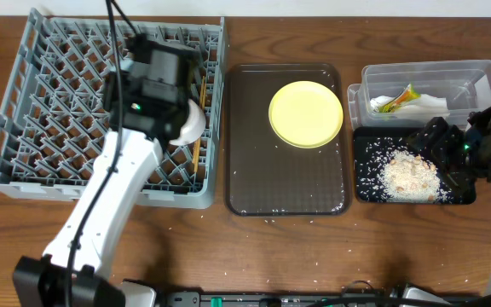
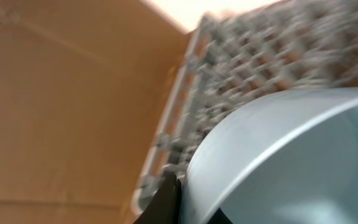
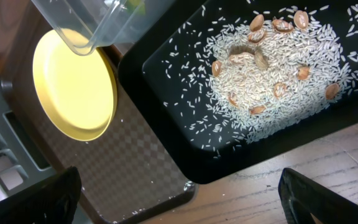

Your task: Sort waste into correct bins and load items into the dishwasher

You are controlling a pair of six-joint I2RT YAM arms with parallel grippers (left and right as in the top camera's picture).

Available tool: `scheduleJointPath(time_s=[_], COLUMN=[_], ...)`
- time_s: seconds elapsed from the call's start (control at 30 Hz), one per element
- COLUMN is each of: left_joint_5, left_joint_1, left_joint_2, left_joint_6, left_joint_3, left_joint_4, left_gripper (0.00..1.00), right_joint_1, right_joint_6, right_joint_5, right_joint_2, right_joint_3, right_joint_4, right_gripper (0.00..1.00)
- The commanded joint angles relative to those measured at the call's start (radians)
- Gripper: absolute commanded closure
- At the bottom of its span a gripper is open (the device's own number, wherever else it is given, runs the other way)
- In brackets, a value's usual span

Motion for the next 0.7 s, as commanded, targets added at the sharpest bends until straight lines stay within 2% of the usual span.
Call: scheduleJointPath(time_s=[0.0,0.17,0.37,0.53,0.67], left_joint_5=[-0.081,-0.08,-0.086,-0.239,-0.25], left_joint_1=[0.088,0.18,0.221,0.224,0.224], left_joint_2=[0.046,0.108,0.212,0.304,0.338], left_joint_6=[0.082,0.082,0.083,0.082,0.069], left_joint_3=[-0.003,-0.016,-0.016,-0.016,-0.016], left_joint_4=[0.007,0.061,0.107,0.172,0.183], left_gripper=[0.92,0.92,0.93,0.92,0.93], right_joint_1=[-0.004,-0.004,-0.004,-0.004,-0.004], right_joint_6=[0.01,0.01,0.01,0.01,0.01], right_joint_5=[-0.002,-0.002,-0.002,-0.002,-0.002], right_joint_2=[-0.017,-0.017,-0.017,-0.017,-0.017], right_joint_3=[0.011,0.011,0.011,0.011,0.011], right_joint_4=[0.0,0.0,0.0,0.0,0.0], right_gripper=[0.01,0.01,0.01,0.01,0.01])
